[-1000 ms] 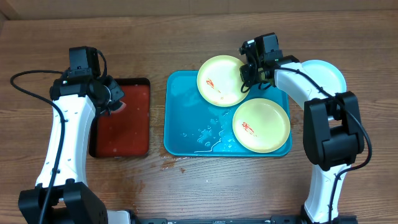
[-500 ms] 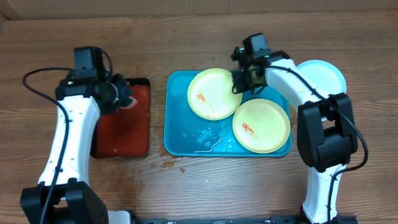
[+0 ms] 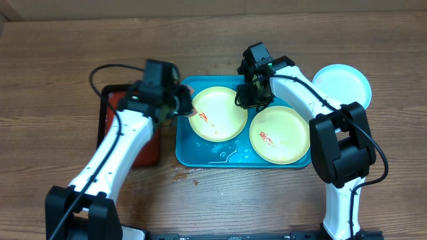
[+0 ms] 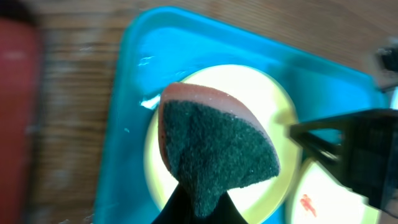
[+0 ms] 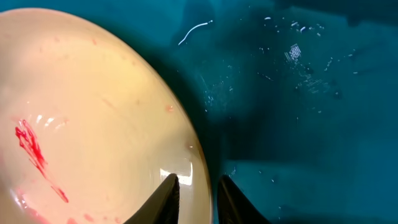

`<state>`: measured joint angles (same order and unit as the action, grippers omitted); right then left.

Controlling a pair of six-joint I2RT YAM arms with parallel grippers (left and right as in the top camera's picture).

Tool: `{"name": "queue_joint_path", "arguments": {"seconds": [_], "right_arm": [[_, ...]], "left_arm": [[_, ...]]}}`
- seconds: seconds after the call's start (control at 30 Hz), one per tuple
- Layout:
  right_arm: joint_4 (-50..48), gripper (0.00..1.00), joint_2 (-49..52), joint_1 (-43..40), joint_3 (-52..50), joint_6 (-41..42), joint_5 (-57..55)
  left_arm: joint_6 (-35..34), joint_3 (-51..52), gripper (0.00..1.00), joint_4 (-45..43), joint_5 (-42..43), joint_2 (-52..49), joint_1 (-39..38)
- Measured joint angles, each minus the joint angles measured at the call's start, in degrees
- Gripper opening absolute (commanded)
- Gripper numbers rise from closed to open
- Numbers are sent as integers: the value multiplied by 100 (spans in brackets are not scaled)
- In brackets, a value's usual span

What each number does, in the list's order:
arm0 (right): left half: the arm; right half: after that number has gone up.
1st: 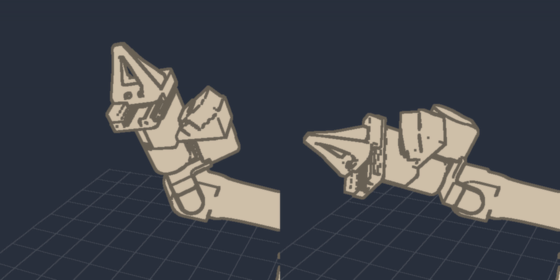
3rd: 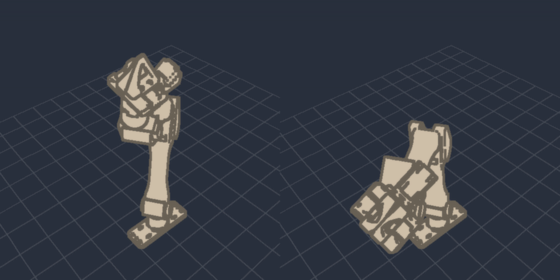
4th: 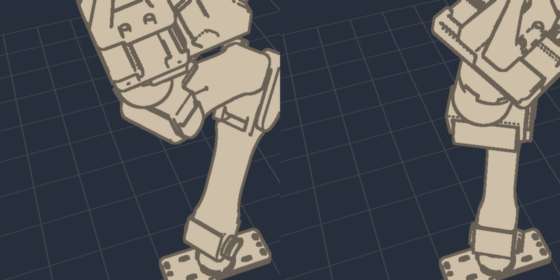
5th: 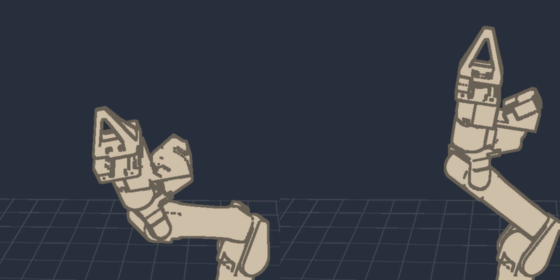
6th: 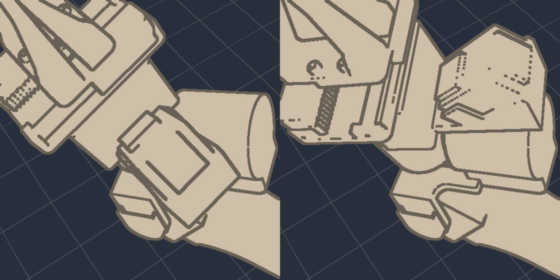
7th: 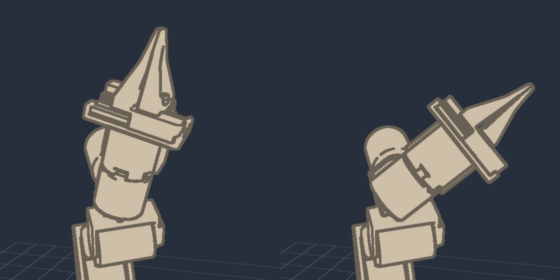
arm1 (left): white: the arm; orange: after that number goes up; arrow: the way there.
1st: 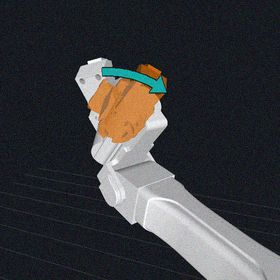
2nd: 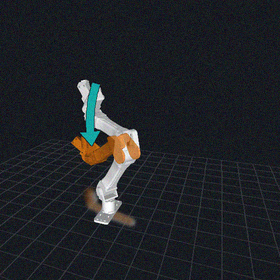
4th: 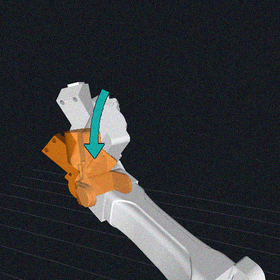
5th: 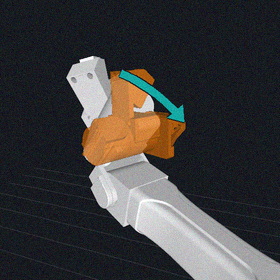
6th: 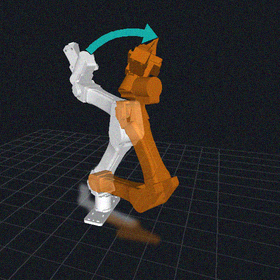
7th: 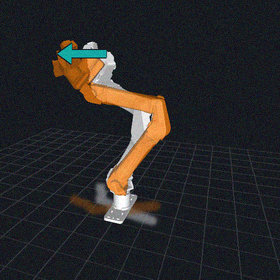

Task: Clean dirty plates on tray and stack at the side
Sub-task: 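Move the sponge with the left gripper onto the yellow plate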

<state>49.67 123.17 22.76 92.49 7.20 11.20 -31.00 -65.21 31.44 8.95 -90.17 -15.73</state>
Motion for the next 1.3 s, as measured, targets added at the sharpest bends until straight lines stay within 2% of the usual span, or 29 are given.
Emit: {"name": "queue_joint_path", "arguments": {"seconds": [0.2, 0.33, 0.6, 0.97, 1.13, 1.3], "right_arm": [[-719, 23, 2, -2, -385, -11, 0], [-894, 4, 2, 0, -442, -173, 11], [-828, 4, 2, 0, -442, -166, 63], [-682, 4, 2, 0, -442, 289, 103], [-675, 4, 2, 0, -442, 365, 103], [-669, 4, 2, -2, -442, 378, 105]], "left_arm": [[-352, 278, 4, -671, -251, -4, -588], [-570, 337, 4, -903, -525, -13, -833], [-1062, 337, 4, -1231, -680, -544, -960], [-1408, 367, 4, -2173, -358, -1655, -981], [-1368, 369, 4, -2210, -474, -1928, -981], [-973, 330, 4, -2009, -916, -1974, -1008]]}}
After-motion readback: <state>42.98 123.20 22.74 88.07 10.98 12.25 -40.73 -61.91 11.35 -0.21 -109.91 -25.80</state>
